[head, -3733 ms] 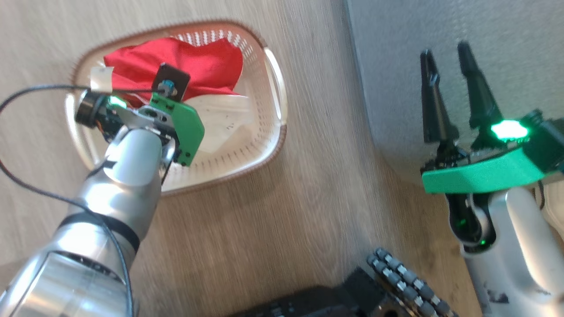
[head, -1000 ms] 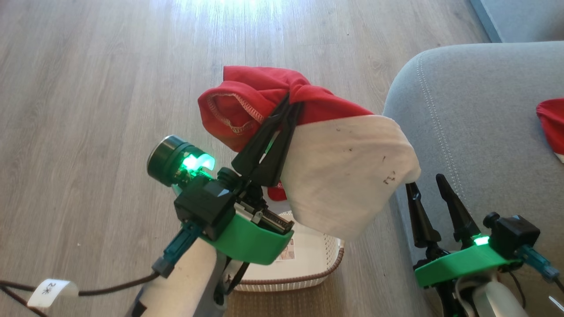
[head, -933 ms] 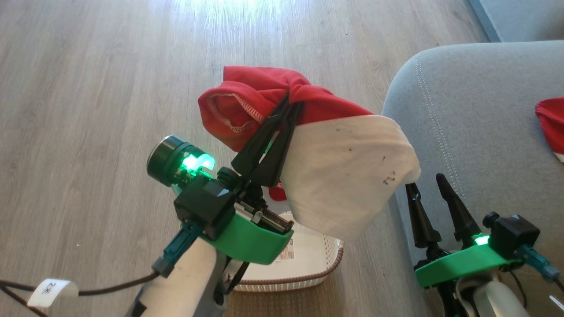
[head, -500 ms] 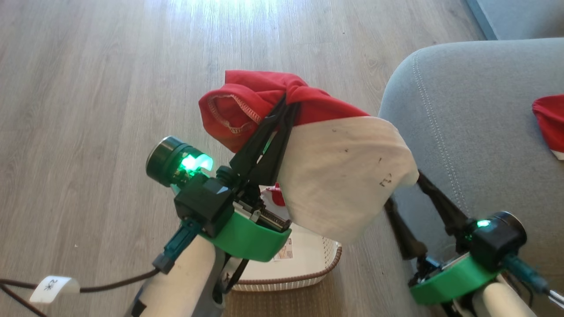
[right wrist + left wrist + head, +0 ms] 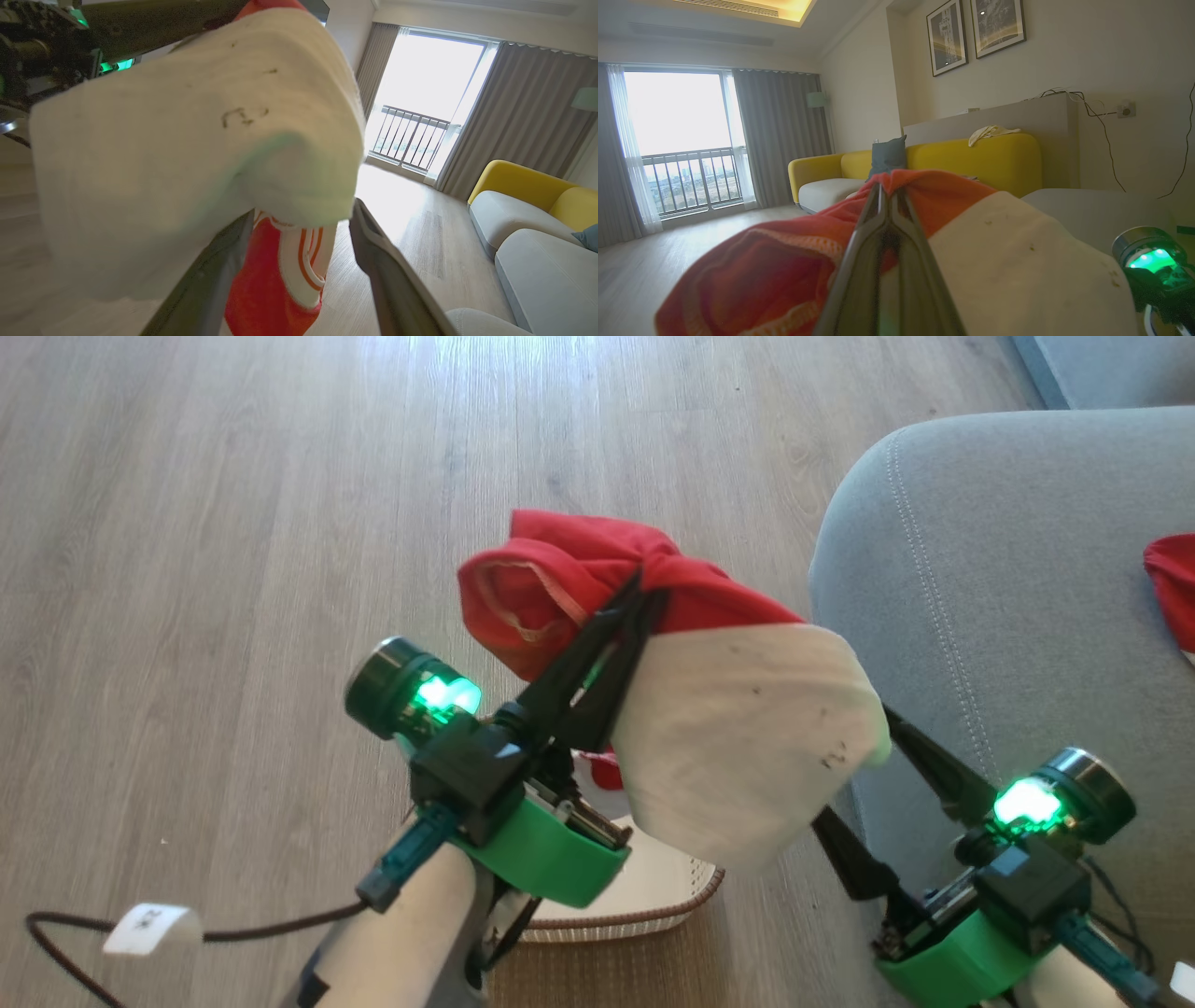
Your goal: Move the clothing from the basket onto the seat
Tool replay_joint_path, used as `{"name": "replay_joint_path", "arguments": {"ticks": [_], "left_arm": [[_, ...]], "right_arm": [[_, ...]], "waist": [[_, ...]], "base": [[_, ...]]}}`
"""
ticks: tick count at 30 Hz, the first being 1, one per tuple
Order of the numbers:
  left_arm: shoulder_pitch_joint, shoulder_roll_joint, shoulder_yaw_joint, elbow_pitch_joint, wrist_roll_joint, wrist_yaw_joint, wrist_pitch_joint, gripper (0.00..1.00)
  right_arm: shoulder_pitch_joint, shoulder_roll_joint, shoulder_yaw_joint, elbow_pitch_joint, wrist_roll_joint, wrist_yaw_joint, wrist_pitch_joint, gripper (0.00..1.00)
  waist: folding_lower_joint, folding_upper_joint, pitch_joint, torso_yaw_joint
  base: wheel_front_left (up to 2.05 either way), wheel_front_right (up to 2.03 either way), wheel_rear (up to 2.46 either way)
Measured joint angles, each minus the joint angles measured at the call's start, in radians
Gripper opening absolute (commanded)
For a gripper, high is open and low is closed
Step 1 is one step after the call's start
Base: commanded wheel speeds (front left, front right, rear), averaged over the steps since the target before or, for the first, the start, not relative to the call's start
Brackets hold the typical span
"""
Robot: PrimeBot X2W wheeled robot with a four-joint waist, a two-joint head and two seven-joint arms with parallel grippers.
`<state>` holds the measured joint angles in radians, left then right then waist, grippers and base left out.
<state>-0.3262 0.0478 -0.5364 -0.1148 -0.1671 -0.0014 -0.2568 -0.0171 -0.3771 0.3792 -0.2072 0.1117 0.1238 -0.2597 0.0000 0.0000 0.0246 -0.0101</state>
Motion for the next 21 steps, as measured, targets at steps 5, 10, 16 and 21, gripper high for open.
{"name": "replay_joint_path", "arguments": {"ticks": [5,10,16,21], "left_arm": [[0.000,0.000,-0.041,0.014,0.001,-0.050,0.000,0.00],[0.000,0.001,-0.071,0.021,0.000,-0.076,0.000,0.00],[-0.001,0.002,-0.108,0.022,0.000,-0.093,0.000,0.00],[-0.004,0.003,-0.152,0.026,0.002,-0.110,0.000,0.00]], "right_arm": [[-0.019,0.002,-0.026,0.008,-0.022,0.000,0.000,1.00],[-0.046,-0.004,0.004,0.030,-0.067,0.000,0.000,1.00],[-0.088,-0.007,0.055,0.066,-0.079,0.000,0.000,1.00],[-0.135,-0.021,0.138,0.109,-0.090,0.000,0.000,1.00]], "waist": [[0.0000,0.0000,0.002,0.005],[0.0000,0.0000,0.003,0.009],[0.0000,0.0000,0.004,0.015],[0.0000,0.0000,0.003,0.024]], "base": [[0.00,0.00,0.00],[0.00,0.00,0.00],[0.00,0.00,0.00],[0.00,0.00,0.00]]}}
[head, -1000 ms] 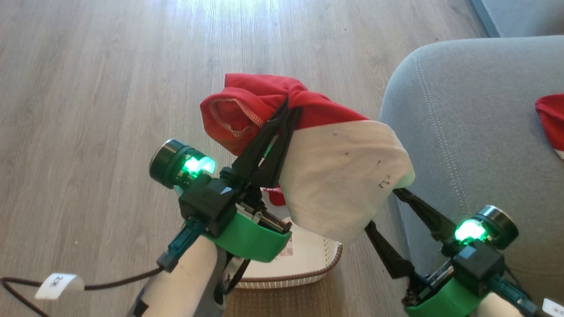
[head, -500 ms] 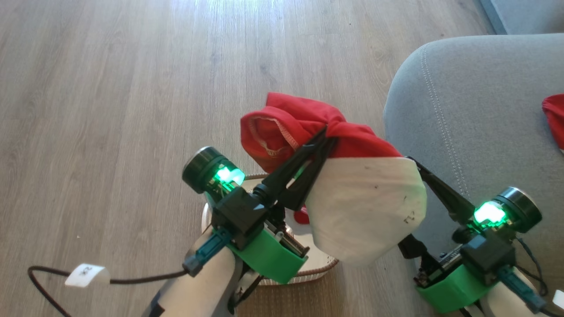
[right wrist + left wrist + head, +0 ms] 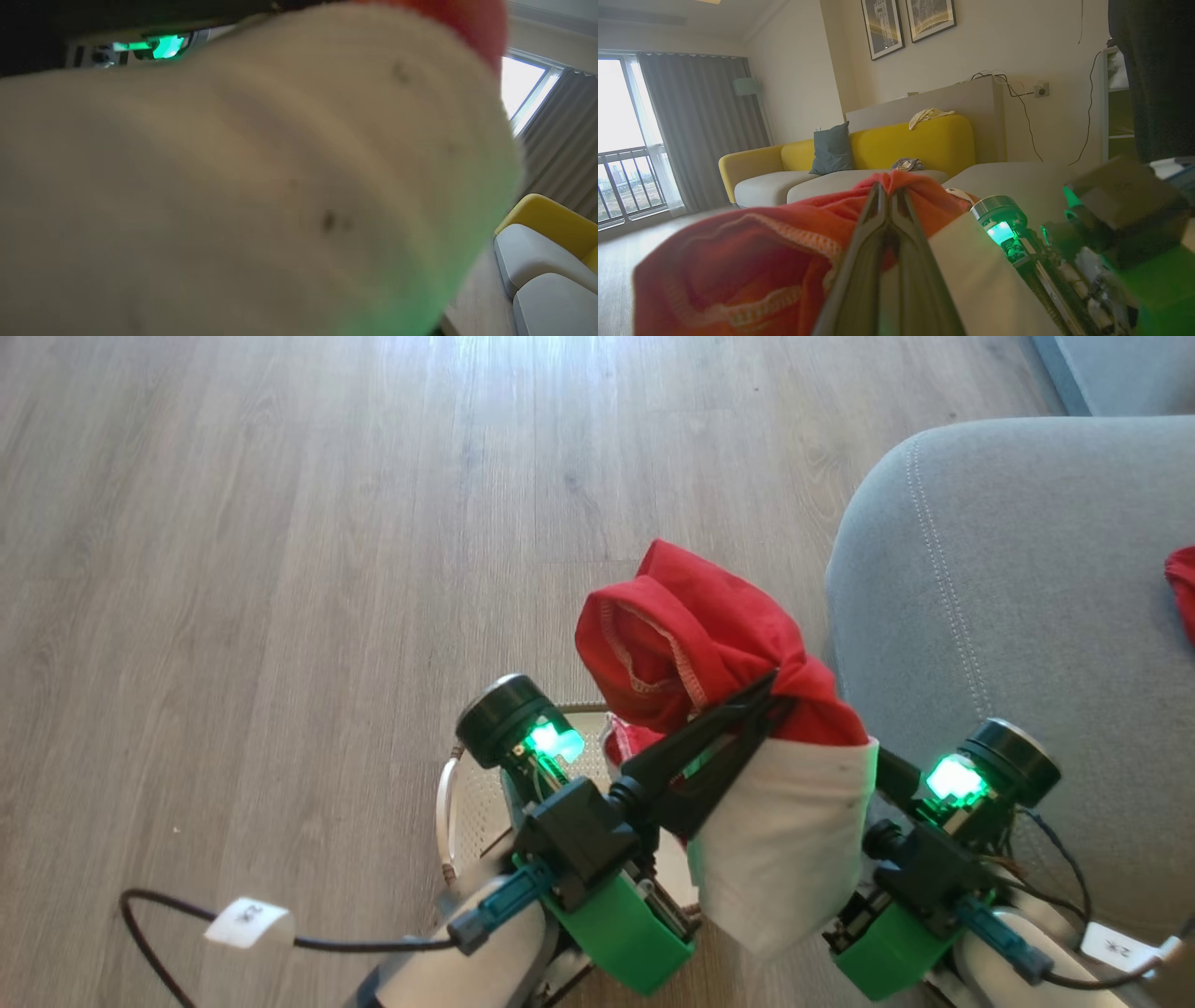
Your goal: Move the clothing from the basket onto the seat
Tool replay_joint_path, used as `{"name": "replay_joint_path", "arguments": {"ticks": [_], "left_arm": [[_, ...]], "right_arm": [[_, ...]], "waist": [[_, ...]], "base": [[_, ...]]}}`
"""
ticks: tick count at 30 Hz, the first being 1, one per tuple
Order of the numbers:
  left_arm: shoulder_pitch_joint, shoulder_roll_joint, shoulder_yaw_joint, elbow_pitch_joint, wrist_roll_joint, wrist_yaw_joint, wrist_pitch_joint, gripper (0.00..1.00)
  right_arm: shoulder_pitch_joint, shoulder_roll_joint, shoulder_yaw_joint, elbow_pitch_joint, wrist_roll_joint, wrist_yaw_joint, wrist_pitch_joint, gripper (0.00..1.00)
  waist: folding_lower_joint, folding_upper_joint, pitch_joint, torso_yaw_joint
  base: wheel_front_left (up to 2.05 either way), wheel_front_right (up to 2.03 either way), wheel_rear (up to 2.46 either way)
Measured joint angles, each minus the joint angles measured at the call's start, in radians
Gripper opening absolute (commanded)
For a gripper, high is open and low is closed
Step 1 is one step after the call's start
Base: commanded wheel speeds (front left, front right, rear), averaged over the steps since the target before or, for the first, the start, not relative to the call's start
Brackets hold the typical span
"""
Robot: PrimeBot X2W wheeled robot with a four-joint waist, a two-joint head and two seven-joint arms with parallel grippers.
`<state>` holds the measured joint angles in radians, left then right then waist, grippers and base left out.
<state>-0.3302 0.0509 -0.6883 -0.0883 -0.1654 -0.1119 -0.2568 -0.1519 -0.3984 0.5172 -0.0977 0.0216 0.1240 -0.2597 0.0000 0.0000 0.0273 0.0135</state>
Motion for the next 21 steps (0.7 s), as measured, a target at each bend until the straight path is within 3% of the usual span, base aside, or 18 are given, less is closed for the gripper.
{"name": "replay_joint_path", "arguments": {"ticks": [15,16,17,21], "left_arm": [[-0.004,0.003,-0.075,0.014,-0.003,-0.009,0.000,0.00],[-0.004,0.004,-0.074,0.014,-0.003,-0.009,0.000,0.00],[-0.004,0.004,-0.072,0.015,-0.003,-0.009,0.000,0.00],[-0.004,0.005,-0.066,0.015,-0.003,-0.010,0.000,0.00]], "right_arm": [[-0.065,0.019,0.122,0.108,0.032,0.000,0.000,1.00],[-0.065,0.023,0.123,0.111,0.047,0.000,0.000,0.26],[-0.065,0.026,0.124,0.112,0.057,0.000,0.000,0.00],[-0.065,0.049,0.114,0.103,0.088,0.000,0.000,0.00]], "waist": [[0.0000,0.0000,-0.004,0.033],[0.0000,0.0000,-0.004,0.036],[0.0000,0.0000,-0.005,0.037],[0.0000,0.0000,-0.006,0.040]], "base": [[0.00,0.00,0.00],[0.00,0.00,0.00],[0.00,0.00,0.00],[0.00,0.00,0.00]]}}
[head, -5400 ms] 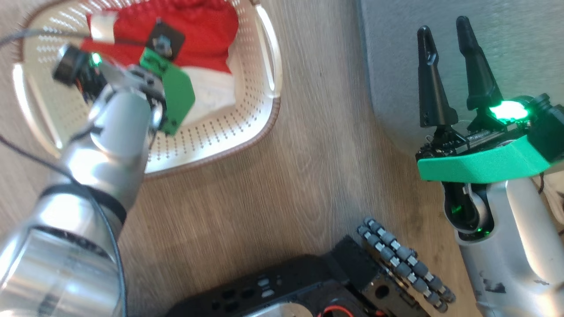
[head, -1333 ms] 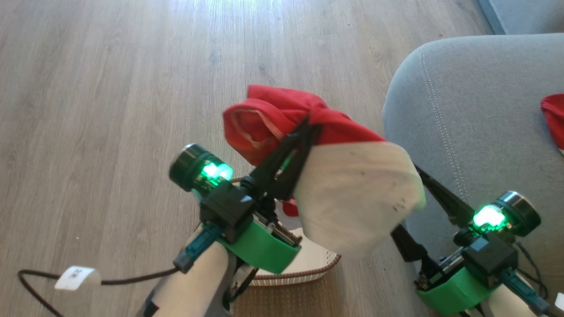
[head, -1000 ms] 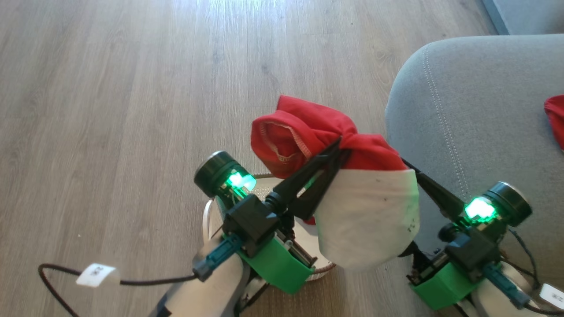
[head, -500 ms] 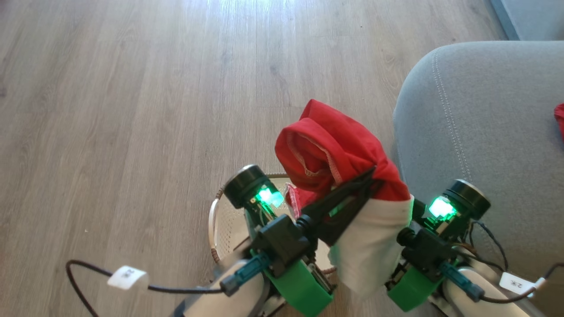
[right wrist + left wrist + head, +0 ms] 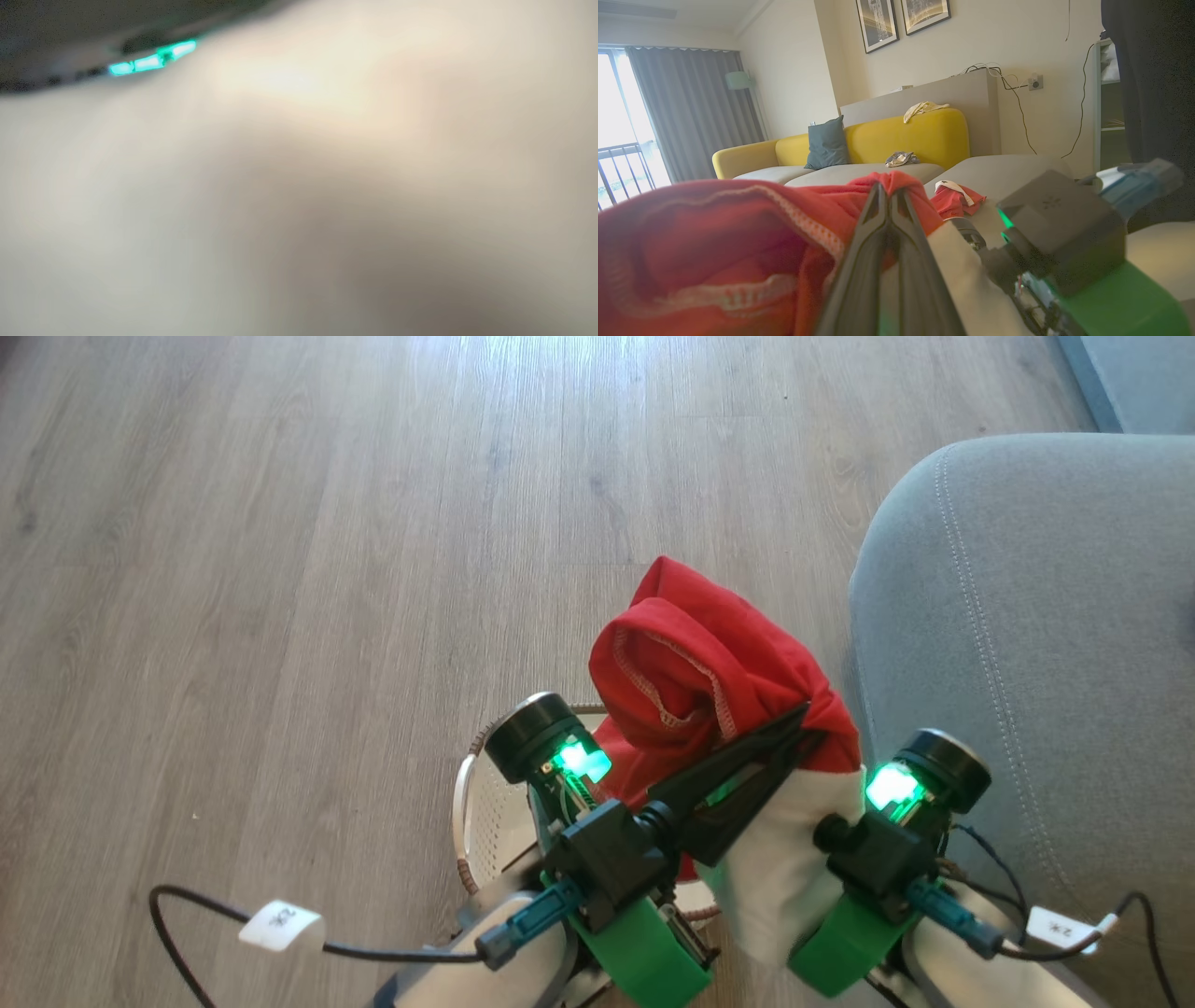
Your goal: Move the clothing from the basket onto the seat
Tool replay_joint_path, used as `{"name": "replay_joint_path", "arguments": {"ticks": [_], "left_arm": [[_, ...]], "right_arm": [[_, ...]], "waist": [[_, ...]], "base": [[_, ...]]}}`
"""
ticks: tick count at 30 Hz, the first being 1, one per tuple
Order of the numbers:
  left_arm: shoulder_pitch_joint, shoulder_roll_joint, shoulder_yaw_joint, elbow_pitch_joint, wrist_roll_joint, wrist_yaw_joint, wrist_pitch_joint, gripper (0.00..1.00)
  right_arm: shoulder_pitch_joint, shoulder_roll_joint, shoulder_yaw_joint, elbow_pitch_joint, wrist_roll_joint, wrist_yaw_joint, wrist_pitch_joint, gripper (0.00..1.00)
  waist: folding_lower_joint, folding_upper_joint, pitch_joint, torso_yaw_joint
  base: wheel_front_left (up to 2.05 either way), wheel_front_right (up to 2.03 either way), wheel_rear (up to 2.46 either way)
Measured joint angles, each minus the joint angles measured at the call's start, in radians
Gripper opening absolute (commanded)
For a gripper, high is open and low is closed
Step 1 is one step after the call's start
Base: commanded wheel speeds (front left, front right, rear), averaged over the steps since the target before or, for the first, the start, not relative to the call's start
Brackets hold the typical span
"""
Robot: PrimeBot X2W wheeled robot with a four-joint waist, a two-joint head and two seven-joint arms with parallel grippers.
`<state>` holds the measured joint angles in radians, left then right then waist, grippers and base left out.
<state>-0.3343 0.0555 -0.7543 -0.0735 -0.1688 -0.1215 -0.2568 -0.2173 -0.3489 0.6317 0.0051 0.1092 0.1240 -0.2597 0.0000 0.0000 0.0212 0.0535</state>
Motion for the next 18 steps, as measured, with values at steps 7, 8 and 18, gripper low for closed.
{"name": "replay_joint_path", "arguments": {"ticks": [7,8,18], "left_arm": [[-0.003,0.000,0.011,-0.001,0.000,-0.008,0.000,0.00],[-0.003,0.000,0.013,-0.001,0.000,-0.008,0.000,0.00],[-0.002,-0.001,0.048,-0.005,0.002,0.003,0.000,1.00]], "right_arm": [[0.007,0.036,-0.077,-0.025,0.035,0.000,0.000,0.00],[0.007,0.039,-0.086,-0.028,0.035,0.000,0.000,0.00],[0.051,0.080,-0.211,-0.055,0.040,0.000,0.000,0.00]], "waist": [[0.0000,0.0000,0.002,0.000],[0.0000,0.0000,0.001,-0.001],[0.0000,0.0000,-0.004,-0.009]], "base": [[0.00,0.00,0.00],[0.00,0.00,0.00],[0.00,0.00,0.00]]}}
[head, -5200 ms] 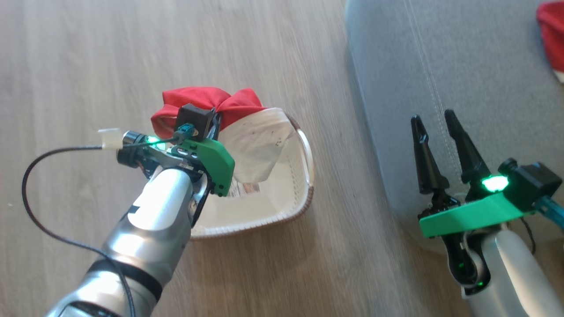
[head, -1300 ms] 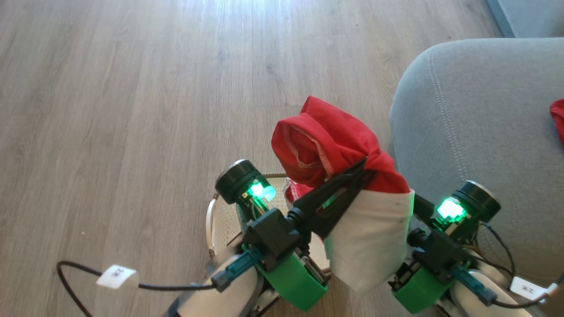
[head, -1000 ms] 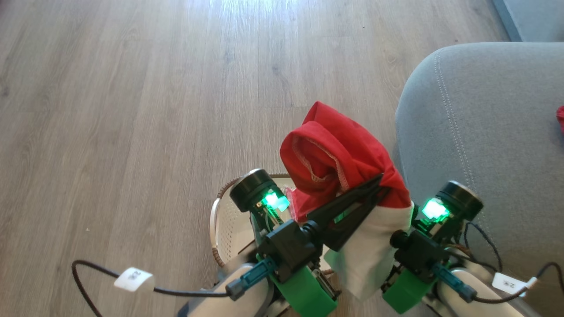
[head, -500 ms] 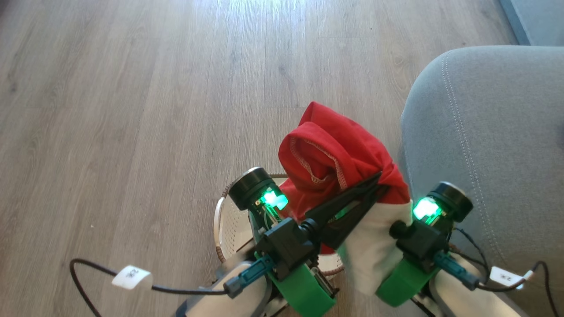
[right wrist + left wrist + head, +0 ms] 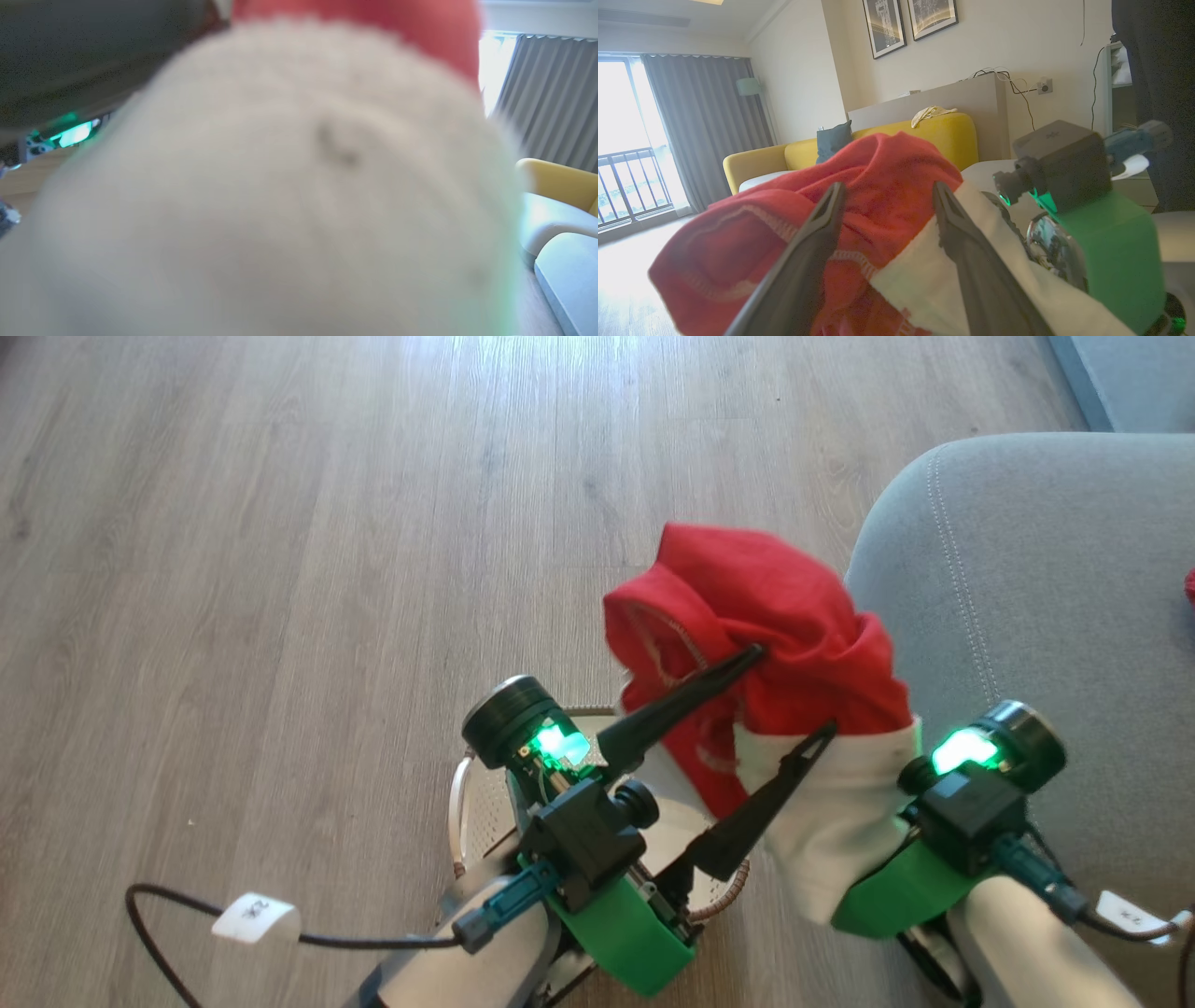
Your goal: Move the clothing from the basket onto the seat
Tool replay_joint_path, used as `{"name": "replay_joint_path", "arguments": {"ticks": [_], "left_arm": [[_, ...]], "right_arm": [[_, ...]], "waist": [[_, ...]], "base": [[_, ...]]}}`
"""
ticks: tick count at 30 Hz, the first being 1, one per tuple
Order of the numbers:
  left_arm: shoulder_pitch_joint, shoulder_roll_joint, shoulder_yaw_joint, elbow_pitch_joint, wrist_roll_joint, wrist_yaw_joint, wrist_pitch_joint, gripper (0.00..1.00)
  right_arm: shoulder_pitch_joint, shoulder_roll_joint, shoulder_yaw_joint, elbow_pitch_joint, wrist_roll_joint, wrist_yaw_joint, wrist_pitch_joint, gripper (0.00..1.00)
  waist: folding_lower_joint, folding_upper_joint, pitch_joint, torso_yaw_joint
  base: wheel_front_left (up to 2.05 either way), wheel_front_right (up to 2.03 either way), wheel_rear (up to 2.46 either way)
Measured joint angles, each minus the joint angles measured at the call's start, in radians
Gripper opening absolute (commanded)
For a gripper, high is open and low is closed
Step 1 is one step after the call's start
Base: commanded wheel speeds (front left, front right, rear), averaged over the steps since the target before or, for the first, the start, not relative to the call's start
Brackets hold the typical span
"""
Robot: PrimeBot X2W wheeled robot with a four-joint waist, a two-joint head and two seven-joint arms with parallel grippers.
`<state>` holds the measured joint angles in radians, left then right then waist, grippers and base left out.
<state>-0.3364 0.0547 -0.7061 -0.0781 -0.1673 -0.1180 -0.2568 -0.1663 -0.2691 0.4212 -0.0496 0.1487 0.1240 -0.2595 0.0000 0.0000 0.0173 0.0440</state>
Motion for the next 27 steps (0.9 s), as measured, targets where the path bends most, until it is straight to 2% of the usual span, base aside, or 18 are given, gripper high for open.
{"name": "replay_joint_path", "arguments": {"ticks": [7,13,18,27], "left_arm": [[0.002,0.000,0.012,0.001,0.007,0.014,0.000,1.00],[0.009,-0.001,0.031,0.011,0.021,0.016,0.000,1.00],[0.013,0.001,0.030,0.042,0.090,0.015,0.000,1.00],[0.053,0.001,0.030,0.101,0.081,0.008,0.000,1.00]], "right_arm": [[0.030,0.028,-0.099,-0.033,-0.040,0.000,0.000,0.00],[0.039,0.031,-0.126,-0.040,-0.049,0.000,0.000,0.00],[0.039,0.031,-0.152,-0.046,-0.051,0.000,0.000,0.00],[0.039,0.030,-0.204,-0.047,-0.052,0.000,0.000,0.00]], "waist": [[0.0000,0.0000,-0.007,-0.002],[0.0000,0.0000,-0.013,-0.007],[0.0000,0.0000,-0.014,-0.010],[0.0000,0.0000,-0.010,-0.006]], "base": [[0.00,0.00,0.00],[0.00,0.00,0.00],[0.00,0.00,0.00],[0.00,0.00,0.00]]}}
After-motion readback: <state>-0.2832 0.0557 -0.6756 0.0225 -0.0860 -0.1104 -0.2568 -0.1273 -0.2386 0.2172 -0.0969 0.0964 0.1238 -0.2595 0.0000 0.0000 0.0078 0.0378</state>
